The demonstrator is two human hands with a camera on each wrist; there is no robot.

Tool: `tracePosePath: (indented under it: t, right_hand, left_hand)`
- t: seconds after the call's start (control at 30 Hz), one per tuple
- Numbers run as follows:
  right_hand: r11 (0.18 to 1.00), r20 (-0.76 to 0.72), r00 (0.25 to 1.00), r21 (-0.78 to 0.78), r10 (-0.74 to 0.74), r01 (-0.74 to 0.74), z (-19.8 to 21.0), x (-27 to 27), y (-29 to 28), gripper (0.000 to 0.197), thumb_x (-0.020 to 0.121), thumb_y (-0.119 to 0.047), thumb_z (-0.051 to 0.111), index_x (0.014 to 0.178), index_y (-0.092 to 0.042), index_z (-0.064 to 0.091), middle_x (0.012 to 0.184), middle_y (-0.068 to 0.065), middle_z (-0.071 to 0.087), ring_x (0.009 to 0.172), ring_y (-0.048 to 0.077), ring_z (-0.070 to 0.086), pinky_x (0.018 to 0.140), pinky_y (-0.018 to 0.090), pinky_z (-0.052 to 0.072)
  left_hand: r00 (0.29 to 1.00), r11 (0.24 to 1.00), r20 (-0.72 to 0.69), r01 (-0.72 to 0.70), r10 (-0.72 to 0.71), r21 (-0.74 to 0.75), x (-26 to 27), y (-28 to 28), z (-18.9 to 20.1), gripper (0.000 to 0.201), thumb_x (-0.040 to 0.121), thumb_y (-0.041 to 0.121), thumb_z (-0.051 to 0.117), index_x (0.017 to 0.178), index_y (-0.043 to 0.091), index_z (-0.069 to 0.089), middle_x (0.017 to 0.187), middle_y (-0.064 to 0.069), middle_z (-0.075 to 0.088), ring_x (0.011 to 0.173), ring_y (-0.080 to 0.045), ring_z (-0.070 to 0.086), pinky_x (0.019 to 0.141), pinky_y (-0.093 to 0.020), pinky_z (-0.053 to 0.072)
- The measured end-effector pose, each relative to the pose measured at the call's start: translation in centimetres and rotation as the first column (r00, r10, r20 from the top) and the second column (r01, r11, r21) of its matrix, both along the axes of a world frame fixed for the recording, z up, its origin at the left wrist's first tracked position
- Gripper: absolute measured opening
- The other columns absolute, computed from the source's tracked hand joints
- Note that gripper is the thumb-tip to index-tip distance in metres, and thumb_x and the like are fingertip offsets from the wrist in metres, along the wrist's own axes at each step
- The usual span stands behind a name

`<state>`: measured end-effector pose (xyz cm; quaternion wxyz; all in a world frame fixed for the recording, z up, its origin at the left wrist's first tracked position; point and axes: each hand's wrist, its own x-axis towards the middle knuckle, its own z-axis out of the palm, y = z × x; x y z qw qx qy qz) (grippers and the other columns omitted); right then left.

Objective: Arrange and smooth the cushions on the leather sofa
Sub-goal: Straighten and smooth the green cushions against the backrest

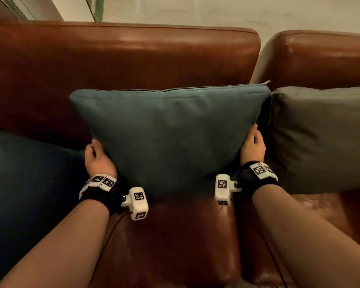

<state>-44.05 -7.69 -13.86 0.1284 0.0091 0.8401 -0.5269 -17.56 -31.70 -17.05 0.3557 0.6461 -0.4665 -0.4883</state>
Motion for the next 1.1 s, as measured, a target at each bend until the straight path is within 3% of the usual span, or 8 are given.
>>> tracePosePath:
  t: [0.07, 0.17, 0.37, 0.53, 0.63, 0.83, 0.97, 1.1]
  right_hand:
    - [0.996, 0.143, 0.986, 0.0, 0.089, -0.09, -1.6, 0.3, 1.8, 0.044, 0.105, -0.031, 0.029, 0.144, -0.012, 0.041, 0.147, 0.012, 0.044, 0.134, 0.024, 0.04, 0.099, 0.015, 0.025]
    - [0.997, 0.254, 0.964, -0.043, 0.072, -0.063, -3.4, 2.0, 3.2, 0.05, 0.102, -0.044, 0.036, 0.142, -0.015, 0.044, 0.142, 0.004, 0.048, 0.13, 0.017, 0.044, 0.108, 0.024, 0.03]
    - [0.999, 0.029, 0.999, 0.031, -0.045, 0.044, -2.3, 2.6, 0.6, 0.033, 0.102, -0.032, 0.041, 0.114, -0.005, 0.057, 0.102, 0.003, 0.054, 0.099, 0.018, 0.052, 0.079, 0.017, 0.034]
    - [0.988, 0.349, 0.934, 0.098, 0.076, -0.117, -5.3, 3.4, 5.1, 0.059, 0.1, -0.054, 0.032, 0.143, -0.015, 0.044, 0.148, 0.009, 0.043, 0.137, 0.026, 0.04, 0.113, 0.029, 0.028]
    - [0.995, 0.465, 0.882, 0.015, 0.078, -0.096, -9.6, 4.1, 8.2, 0.07, 0.068, -0.084, 0.054, 0.124, -0.042, 0.061, 0.137, -0.005, 0.058, 0.124, 0.016, 0.054, 0.112, 0.044, 0.036]
    - [0.978, 0.214, 0.97, 0.148, 0.115, -0.148, -7.9, 4.9, 5.8, 0.015, 0.098, -0.025, 0.052, 0.103, -0.015, 0.062, 0.093, 0.002, 0.064, 0.094, 0.02, 0.059, 0.086, 0.035, 0.047]
    - [0.982, 0.147, 0.989, 0.182, 0.031, -0.058, -7.2, 4.7, 5.0, 0.014, 0.097, -0.024, 0.054, 0.088, -0.016, 0.06, 0.083, 0.0, 0.061, 0.079, 0.017, 0.056, 0.073, 0.027, 0.039]
    - [0.985, 0.142, 0.988, 0.171, -0.057, 0.032, -6.4, 5.6, 5.5, 0.019, 0.096, -0.029, 0.055, 0.099, -0.013, 0.065, 0.096, 0.003, 0.064, 0.087, 0.017, 0.058, 0.075, 0.026, 0.039]
  left_hand:
    - [1.0, 0.988, -0.009, 0.02, -0.019, 0.15, 1.7, 0.7, -1.8, 0.055, 0.096, 0.055, 0.038, 0.129, 0.016, 0.058, 0.127, 0.007, 0.055, 0.122, -0.015, 0.05, 0.108, -0.025, 0.033]
    - [0.991, 0.951, 0.115, 0.03, -0.068, 0.309, 3.7, 1.8, -4.4, 0.09, 0.076, 0.086, 0.033, 0.135, 0.021, 0.054, 0.135, 0.006, 0.054, 0.129, -0.019, 0.047, 0.115, -0.036, 0.03]
    - [0.981, 0.993, 0.159, 0.103, -0.112, 0.066, 0.5, 1.6, -2.1, 0.042, 0.102, 0.033, 0.036, 0.116, -0.005, 0.048, 0.122, -0.026, 0.058, 0.111, -0.036, 0.056, 0.093, -0.03, 0.037]
    - [0.957, 0.948, 0.187, 0.165, -0.221, 0.273, 4.4, 3.3, -3.2, 0.039, 0.103, 0.039, 0.03, 0.127, 0.022, 0.056, 0.129, -0.007, 0.058, 0.124, -0.021, 0.047, 0.111, -0.027, 0.029]
    - [0.919, 0.889, 0.198, 0.245, -0.34, 0.387, 7.6, 5.1, -5.9, 0.033, 0.101, 0.038, 0.037, 0.126, 0.026, 0.055, 0.129, -0.004, 0.054, 0.128, -0.022, 0.046, 0.107, -0.028, 0.03]
    - [0.877, 0.882, 0.27, 0.284, -0.398, 0.377, 8.6, 7.1, -9.7, 0.041, 0.094, 0.01, 0.051, 0.132, 0.026, 0.054, 0.117, 0.002, 0.062, 0.112, -0.017, 0.055, 0.102, -0.033, 0.041]
    - [0.918, 0.955, 0.317, 0.166, -0.24, 0.246, 7.0, 5.9, -8.6, 0.012, 0.094, 0.004, 0.048, 0.099, 0.012, 0.055, 0.095, -0.008, 0.057, 0.092, -0.019, 0.05, 0.083, -0.027, 0.036]
    - [0.922, 0.974, 0.356, 0.082, -0.156, 0.213, 7.9, 5.5, -8.4, 0.017, 0.097, 0.014, 0.048, 0.106, 0.004, 0.058, 0.1, -0.015, 0.057, 0.092, -0.025, 0.052, 0.085, -0.031, 0.039]
